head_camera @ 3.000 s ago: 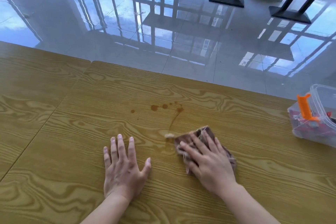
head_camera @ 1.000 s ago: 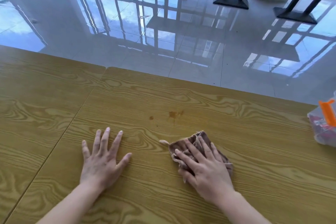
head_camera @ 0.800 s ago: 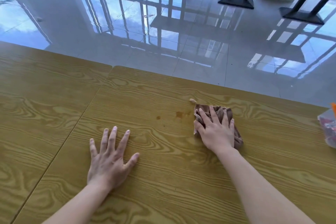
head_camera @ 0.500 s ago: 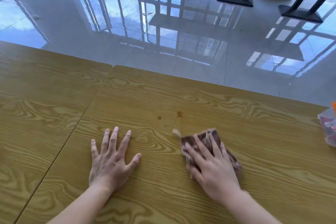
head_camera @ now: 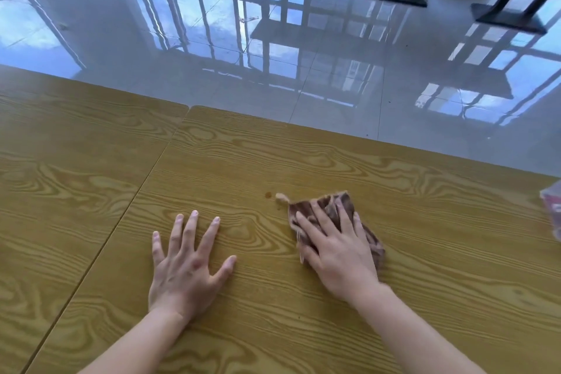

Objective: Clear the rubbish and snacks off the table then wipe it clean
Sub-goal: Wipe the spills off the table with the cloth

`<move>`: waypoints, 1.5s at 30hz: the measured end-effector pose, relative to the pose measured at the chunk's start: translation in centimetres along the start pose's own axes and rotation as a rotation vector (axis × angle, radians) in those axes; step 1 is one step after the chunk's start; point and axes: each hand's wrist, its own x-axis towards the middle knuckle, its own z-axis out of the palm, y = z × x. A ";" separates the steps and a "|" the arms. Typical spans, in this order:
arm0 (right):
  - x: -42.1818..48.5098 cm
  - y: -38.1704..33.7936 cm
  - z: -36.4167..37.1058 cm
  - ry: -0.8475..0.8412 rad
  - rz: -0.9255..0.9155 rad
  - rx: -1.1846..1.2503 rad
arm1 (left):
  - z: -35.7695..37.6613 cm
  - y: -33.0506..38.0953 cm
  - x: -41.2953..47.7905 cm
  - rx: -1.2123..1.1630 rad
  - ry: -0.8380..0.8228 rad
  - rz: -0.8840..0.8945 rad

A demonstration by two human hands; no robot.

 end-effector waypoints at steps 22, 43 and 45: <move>-3.8 -0.2 0.7 0.002 -0.146 -0.039 | 0.5 -0.1 0.1 -0.009 0.021 -0.002; 6.6 -1.2 -1.0 -0.022 0.188 0.000 | 0.2 0.0 -0.1 -0.081 0.067 -0.007; 8.2 -4.1 -0.7 -0.036 0.194 0.002 | 0.1 0.0 0.0 -0.072 0.063 -0.008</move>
